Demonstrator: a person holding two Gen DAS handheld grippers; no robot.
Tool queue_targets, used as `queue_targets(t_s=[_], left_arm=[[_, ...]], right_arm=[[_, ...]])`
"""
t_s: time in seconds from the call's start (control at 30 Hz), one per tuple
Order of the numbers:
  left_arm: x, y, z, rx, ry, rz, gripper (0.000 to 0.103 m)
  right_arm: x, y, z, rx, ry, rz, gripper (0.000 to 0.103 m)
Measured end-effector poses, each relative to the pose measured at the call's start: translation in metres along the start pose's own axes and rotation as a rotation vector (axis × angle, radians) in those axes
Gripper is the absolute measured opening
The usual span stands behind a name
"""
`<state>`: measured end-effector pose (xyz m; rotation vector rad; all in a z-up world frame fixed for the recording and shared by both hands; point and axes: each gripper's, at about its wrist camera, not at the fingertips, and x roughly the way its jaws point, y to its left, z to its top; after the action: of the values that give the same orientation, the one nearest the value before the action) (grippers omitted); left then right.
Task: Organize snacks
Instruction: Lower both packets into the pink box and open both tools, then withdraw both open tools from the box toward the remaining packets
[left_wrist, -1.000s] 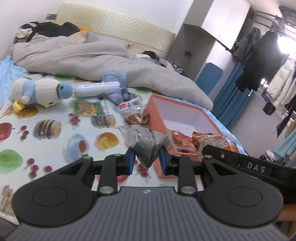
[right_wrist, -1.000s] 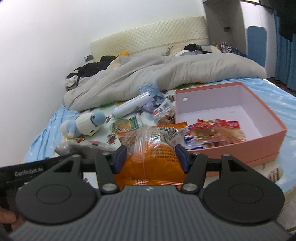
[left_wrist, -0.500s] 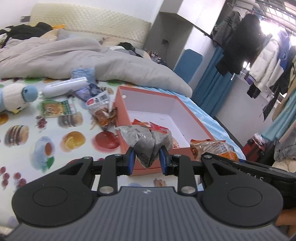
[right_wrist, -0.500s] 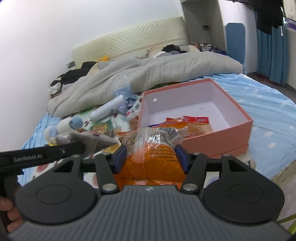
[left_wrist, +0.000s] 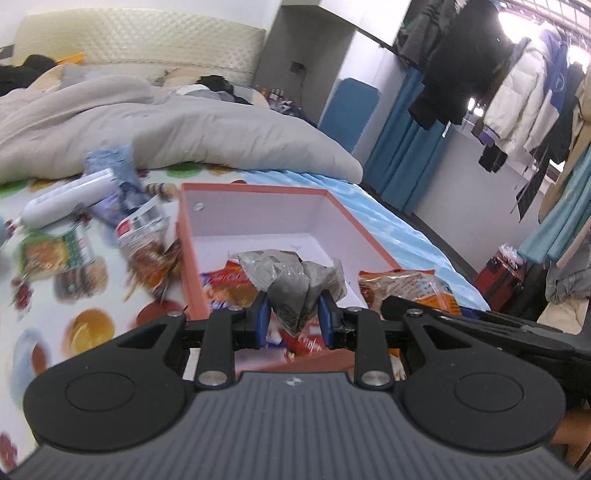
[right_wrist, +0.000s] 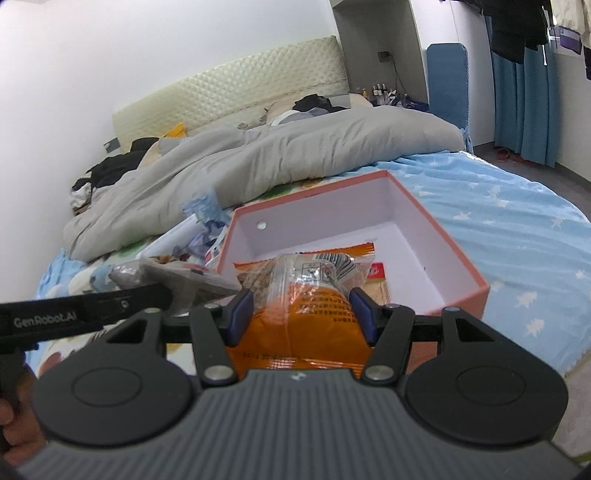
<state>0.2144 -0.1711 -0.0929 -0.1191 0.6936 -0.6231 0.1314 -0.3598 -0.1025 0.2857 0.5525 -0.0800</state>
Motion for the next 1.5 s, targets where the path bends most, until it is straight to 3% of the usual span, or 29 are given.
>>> queue_targets(t_s=[0.4,0.8,0.87,0.93,1.23,1.5], left_arm=[[0.118,0.008,0.041,0.025,0.113,0.03,0.031],[0.155,0.006,0.04,0.049,0.145,0.042,0.035],[0.151,0.002,0.04,0.083,0.127,0.076,0.045],[0.141,-0.002,0.042,0.106,0.095,0.086,0.048],[0.084,-0.001,0.038,0.056,0.052,0.065,0.048],[0.005,-0.002,0.025,0.029,-0.012,0.087,0.048]], right_arm=[[0.08,-0.042,0.024,0.014,0.054,-0.03,0.061],[0.113,-0.059,0.02,0.032,0.1,-0.039,0.063],[0.112,-0.06,0.021,0.037,0.105,-0.043,0.073],[0.107,-0.059,0.021,0.034,0.096,-0.048,0.074],[0.063,-0.038,0.019,0.036,0.051,-0.009,0.073],[0.019,-0.007,0.01,0.032,0.019,0.033,0.073]])
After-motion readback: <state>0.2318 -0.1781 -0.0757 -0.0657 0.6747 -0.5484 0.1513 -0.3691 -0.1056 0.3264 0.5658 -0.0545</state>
